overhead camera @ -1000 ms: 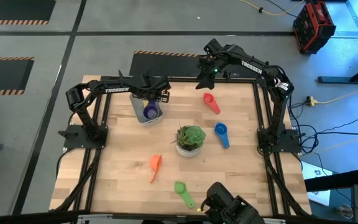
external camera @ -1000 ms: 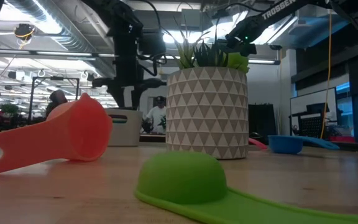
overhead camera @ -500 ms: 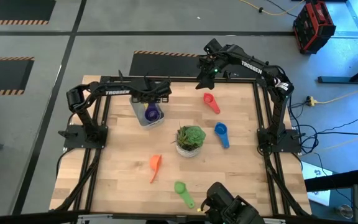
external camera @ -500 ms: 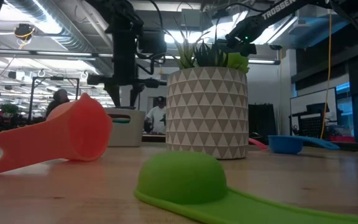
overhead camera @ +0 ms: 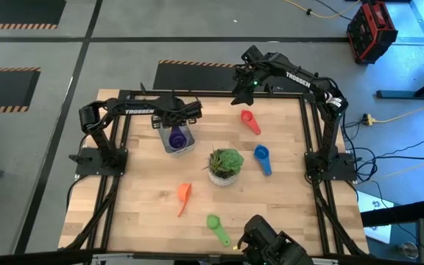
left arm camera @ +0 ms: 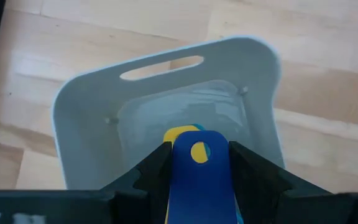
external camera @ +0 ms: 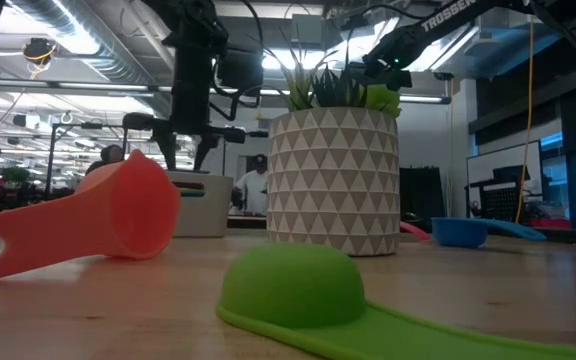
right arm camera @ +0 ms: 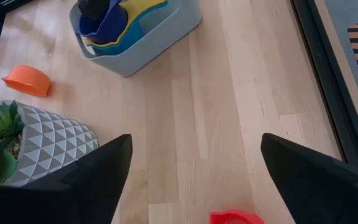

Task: Nest measuring cups in basket
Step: Stack the violet measuring cup on top of the yellow measuring cup in the gray bin, then stack the orange measuring cup on top of the violet measuring cup in the gray bin

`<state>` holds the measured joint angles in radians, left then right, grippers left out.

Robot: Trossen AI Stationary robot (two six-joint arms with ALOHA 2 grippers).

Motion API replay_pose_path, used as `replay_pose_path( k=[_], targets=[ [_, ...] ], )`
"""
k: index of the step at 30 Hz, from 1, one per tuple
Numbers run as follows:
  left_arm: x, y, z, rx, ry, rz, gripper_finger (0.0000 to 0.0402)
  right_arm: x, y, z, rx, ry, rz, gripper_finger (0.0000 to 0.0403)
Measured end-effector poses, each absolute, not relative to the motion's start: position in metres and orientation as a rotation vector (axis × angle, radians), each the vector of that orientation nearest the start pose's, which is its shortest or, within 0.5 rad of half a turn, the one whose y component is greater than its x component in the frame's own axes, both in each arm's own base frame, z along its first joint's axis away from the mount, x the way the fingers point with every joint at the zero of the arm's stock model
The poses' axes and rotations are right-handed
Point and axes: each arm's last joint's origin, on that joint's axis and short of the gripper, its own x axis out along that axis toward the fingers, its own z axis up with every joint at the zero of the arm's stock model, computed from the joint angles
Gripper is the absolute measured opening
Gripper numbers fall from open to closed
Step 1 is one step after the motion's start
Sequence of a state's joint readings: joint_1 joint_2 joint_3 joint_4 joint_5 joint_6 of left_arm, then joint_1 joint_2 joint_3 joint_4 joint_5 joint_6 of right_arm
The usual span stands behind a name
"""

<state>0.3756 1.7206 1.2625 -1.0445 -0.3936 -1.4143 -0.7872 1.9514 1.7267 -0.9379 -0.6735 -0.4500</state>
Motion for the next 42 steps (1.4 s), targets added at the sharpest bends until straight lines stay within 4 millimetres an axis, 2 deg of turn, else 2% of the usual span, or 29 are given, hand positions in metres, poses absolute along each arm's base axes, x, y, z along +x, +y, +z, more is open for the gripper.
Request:
replay_pose_path(
  k=[14, 29, 39, 42],
  targets=[
    [0.2864, 0.1243, 0.2155, -1.035, 0.861, 1.528, 0.0141, 0.2995, -0.275, 0.2696, 0.354, 0.849, 0.093, 0.0361],
    [0.2865, 0.1239, 0.2153, -1.043, 0.881, 1.51, 0.0183, 0.2995, -0.2749, 0.2695, 0.355, 0.849, 0.093, 0.0361],
    [0.2864, 0.1251, 0.2158, -0.963, 0.895, 1.497, 0.0181, 0.2999, -0.2753, 0.2698, 0.346, 0.843, 0.094, 0.0361],
    [0.2842, 0.1247, 0.2229, -0.935, 0.879, 1.476, 0.0181, 0.2994, -0.2756, 0.2698, 0.35, 0.842, 0.096, 0.0361]
  ],
)
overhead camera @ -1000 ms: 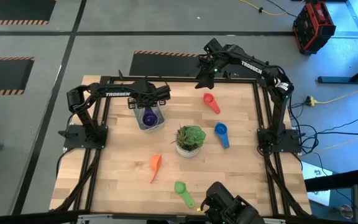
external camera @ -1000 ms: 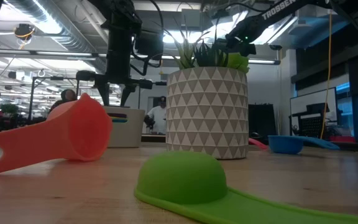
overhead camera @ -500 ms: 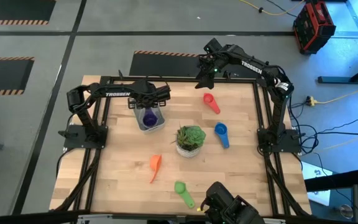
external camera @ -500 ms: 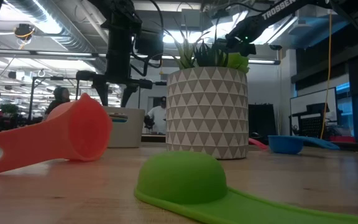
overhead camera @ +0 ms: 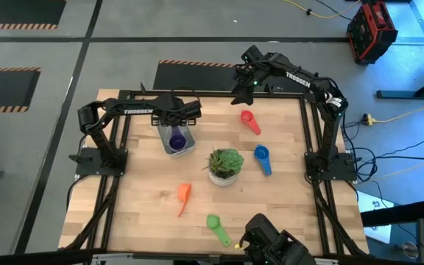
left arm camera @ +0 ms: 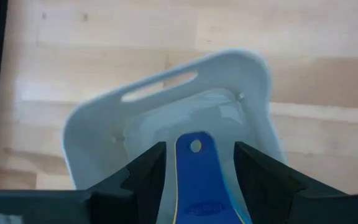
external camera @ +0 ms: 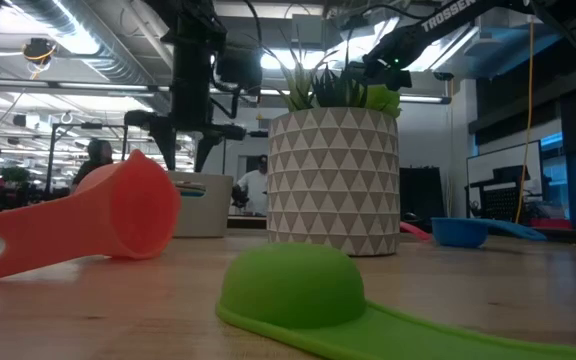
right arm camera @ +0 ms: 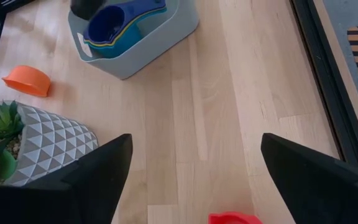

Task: Nest measuring cups in basket
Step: Stack the orange measuring cup on top of the violet measuring cup in the gray bin

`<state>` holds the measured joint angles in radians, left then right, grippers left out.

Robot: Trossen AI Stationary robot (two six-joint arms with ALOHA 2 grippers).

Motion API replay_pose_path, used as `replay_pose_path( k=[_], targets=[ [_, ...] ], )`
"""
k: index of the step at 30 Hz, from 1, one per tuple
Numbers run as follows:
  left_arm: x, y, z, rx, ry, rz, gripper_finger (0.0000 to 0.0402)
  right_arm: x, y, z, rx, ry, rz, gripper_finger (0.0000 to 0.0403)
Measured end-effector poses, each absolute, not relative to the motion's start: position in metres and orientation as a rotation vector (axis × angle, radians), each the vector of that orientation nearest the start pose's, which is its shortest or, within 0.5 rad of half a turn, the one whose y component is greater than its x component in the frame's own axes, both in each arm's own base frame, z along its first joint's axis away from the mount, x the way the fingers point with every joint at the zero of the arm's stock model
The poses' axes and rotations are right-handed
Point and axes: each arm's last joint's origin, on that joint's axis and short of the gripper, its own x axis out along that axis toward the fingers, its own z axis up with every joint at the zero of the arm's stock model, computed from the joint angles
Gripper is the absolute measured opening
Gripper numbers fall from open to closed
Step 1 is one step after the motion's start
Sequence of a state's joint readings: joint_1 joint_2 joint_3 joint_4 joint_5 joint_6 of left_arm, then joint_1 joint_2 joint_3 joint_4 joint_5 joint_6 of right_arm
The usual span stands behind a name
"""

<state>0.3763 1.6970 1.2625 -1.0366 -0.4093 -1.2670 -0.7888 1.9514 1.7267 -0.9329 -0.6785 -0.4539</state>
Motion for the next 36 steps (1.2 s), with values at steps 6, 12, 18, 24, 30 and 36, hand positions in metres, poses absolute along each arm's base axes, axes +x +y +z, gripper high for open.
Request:
replay_pose_path(
  k=[6, 12, 18, 24, 30, 36],
  targets=[
    [0.275, 0.121, 0.249, -0.857, 0.853, 1.371, 0.0181, 0.288, -0.279, 0.283, 0.399, 0.741, 0.164, 0.0361],
    [0.262, 0.112, 0.275, -0.803, 0.887, 1.178, 0.0181, 0.266, -0.276, 0.312, 0.351, 0.649, 0.194, 0.0361],
    [0.255, 0.087, 0.296, -0.724, 0.962, 0.882, 0.0181, 0.243, -0.259, 0.338, 0.296, 0.648, 0.206, 0.0361],
    [0.254, 0.057, 0.308, -0.595, 0.989, 0.687, 0.0181, 0.227, -0.236, 0.356, 0.288, 0.587, 0.341, 0.0361],
    [0.26, 0.023, 0.305, -0.576, 1.06, 0.515, 0.0181, 0.217, -0.215, 0.368, 0.266, 0.347, 0.583, 0.0361],
    [0.261, -0.012, 0.304, -0.643, 1.076, 0.468, 0.0181, 0.215, -0.2, 0.369, 0.242, 0.247, 0.685, 0.0361]
  ],
)
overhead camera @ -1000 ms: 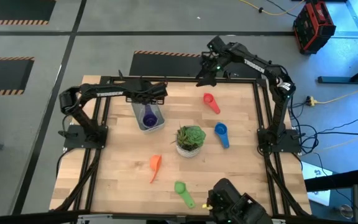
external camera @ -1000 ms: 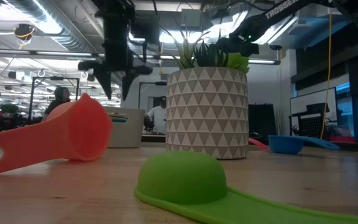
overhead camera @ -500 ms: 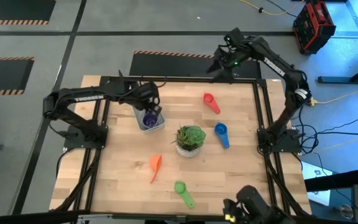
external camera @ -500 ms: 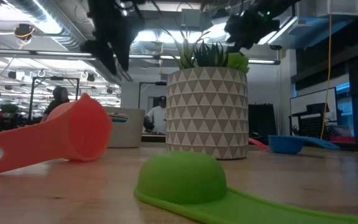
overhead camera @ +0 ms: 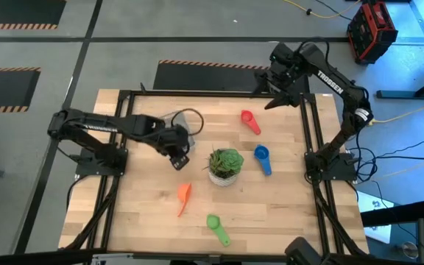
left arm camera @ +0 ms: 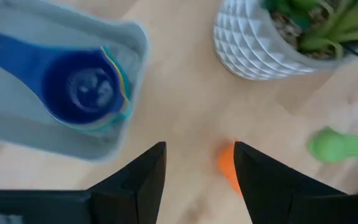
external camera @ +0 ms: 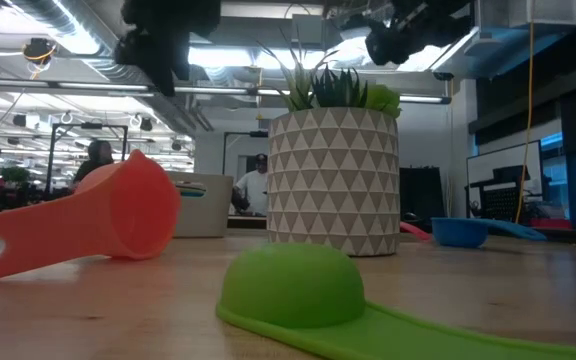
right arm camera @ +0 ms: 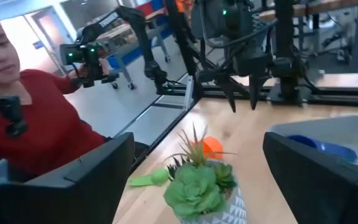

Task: Nest measuring cups in basket
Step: Stack the orange measuring cup on top of the violet measuring cup in the gray bin

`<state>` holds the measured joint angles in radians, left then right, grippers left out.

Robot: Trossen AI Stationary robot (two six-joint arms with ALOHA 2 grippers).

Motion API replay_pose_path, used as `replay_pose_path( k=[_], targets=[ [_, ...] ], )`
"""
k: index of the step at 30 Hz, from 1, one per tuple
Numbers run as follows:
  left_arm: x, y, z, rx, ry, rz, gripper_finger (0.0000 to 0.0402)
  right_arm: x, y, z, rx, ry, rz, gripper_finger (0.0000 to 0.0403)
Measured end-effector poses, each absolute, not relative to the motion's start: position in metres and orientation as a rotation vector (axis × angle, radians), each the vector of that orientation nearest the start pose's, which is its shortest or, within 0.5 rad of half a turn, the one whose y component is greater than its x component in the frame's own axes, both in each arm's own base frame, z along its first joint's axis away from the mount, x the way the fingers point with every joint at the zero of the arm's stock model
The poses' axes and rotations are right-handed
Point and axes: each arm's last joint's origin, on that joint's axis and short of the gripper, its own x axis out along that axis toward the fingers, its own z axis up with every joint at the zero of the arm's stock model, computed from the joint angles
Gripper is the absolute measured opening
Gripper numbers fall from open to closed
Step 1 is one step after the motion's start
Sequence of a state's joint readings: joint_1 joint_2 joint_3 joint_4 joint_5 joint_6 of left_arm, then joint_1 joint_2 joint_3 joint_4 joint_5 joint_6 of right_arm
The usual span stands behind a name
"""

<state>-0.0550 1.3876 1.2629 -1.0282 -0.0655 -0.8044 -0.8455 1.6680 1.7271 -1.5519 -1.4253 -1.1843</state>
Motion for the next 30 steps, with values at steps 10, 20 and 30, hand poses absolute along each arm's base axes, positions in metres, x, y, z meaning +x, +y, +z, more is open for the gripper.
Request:
replay_pose_path(
  k=[10, 20, 30],
  targets=[
    [0.259, -0.068, 0.302, -0.785, 0.989, 0.55, 0.0181, 0.238, -0.178, 0.369, 0.155, 0.232, 0.792, 0.0361],
    [0.278, -0.123, 0.269, -0.852, 1.023, 0.528, 0.0181, 0.265, -0.167, 0.371, 0.087, 0.274, 0.815, 0.0361],
    [0.295, -0.163, 0.218, -0.985, 1.231, 0.558, 0.0181, 0.296, -0.161, 0.37, -0.013, 0.558, 0.521, 0.0361]
  ],
)
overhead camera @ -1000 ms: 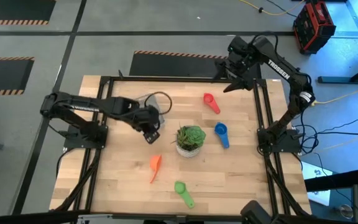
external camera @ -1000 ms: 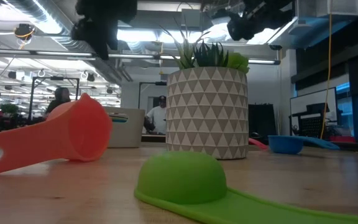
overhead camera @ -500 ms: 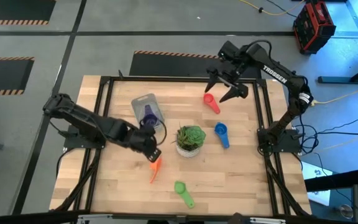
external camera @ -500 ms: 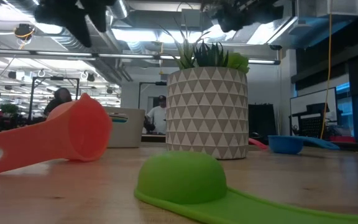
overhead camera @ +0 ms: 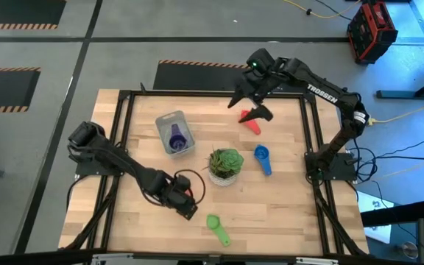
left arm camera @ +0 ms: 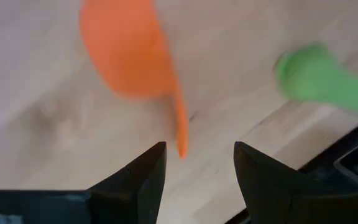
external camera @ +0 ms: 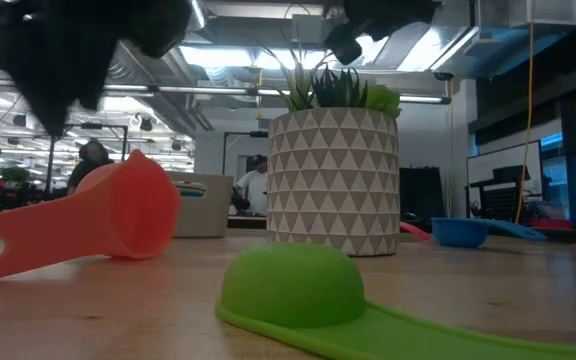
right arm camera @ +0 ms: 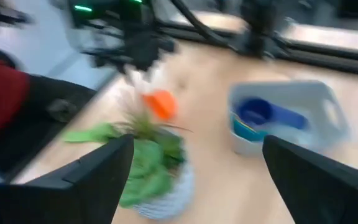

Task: Nest measuring cups in basket
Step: Stack the orange measuring cup on top of the violet measuring cup in the gray bin

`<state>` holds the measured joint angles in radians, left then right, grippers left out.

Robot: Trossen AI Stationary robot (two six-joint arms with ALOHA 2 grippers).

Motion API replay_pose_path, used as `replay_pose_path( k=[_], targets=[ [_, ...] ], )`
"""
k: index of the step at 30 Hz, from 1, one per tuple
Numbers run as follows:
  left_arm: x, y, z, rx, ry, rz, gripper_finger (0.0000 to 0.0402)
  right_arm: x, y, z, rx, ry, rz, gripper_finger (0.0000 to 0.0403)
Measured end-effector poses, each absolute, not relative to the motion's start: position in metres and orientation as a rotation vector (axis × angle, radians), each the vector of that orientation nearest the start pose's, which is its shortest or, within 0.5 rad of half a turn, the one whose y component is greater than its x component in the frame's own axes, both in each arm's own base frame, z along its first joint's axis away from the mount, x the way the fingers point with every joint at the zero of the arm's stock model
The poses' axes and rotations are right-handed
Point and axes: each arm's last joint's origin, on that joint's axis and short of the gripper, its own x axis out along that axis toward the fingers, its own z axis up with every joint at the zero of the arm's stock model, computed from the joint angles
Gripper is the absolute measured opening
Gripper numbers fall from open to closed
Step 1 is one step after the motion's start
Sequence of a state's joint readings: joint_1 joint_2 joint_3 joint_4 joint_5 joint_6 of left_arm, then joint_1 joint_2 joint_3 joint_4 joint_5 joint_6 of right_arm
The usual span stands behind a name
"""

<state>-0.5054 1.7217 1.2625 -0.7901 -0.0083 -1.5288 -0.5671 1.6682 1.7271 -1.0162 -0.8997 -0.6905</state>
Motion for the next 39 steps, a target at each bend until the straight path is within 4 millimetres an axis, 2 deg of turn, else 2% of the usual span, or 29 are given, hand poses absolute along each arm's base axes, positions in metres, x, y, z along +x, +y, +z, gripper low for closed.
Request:
replay_pose_path(
  k=[7, 26, 32, 39],
  targets=[
    [0.302, -0.171, 0.194, -0.973, 1.283, 0.588, 0.0181, 0.305, -0.161, 0.37, -0.12, 0.665, 0.308, 0.0361],
    [0.312, -0.174, 0.162, -0.919, 1.296, 0.64, 0.018, 0.307, -0.161, 0.371, -0.133, 0.659, 0.302, 0.0361],
    [0.317, -0.178, 0.152, -0.918, 1.317, 0.606, 0.0179, 0.307, -0.161, 0.371, -0.133, 0.659, 0.301, 0.0361],
    [0.315, -0.177, 0.154, -0.906, 1.326, 0.605, 0.0145, 0.307, -0.161, 0.371, -0.133, 0.659, 0.302, 0.0361]
  ],
)
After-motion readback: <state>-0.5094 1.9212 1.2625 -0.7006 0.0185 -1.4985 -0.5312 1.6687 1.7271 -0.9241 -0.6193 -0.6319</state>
